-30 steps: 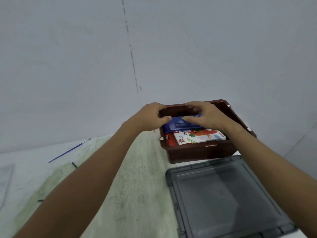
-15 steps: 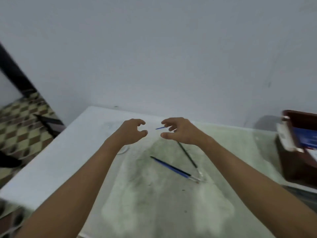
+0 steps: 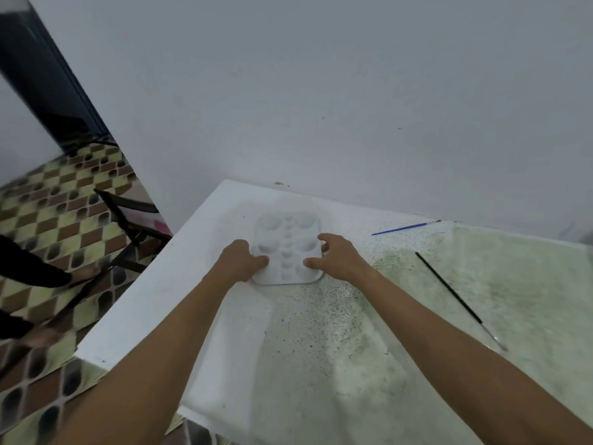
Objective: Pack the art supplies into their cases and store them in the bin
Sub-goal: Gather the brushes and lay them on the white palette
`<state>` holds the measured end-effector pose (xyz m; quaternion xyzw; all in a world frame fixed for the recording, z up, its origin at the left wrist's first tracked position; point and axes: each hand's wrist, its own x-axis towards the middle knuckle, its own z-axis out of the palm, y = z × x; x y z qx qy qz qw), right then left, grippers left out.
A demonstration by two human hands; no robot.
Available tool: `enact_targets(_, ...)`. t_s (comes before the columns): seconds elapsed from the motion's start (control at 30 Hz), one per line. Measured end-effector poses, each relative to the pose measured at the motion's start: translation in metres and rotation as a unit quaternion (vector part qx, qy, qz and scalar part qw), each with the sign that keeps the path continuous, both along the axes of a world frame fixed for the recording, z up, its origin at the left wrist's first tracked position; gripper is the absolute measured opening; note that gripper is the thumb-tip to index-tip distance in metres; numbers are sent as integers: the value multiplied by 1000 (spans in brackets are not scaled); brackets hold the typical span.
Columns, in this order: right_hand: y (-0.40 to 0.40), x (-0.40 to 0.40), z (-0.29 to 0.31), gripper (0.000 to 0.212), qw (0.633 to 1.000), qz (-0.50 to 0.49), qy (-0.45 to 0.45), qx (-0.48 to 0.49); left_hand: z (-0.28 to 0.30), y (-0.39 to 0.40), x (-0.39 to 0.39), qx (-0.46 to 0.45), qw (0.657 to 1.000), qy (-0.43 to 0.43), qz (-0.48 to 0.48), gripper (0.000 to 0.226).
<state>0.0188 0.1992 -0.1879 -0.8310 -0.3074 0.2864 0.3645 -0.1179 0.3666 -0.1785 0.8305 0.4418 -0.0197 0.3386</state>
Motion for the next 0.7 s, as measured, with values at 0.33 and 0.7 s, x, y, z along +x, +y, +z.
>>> enact_targets(0.33,-32,15,9,75,975,-73,173,121,30,-9,-14,-285,911,-294,59,22)
enact_targets(0.7,-123,8,40,104,971,-44,174,160,10,-67,-31,197,883,-322,-280,20)
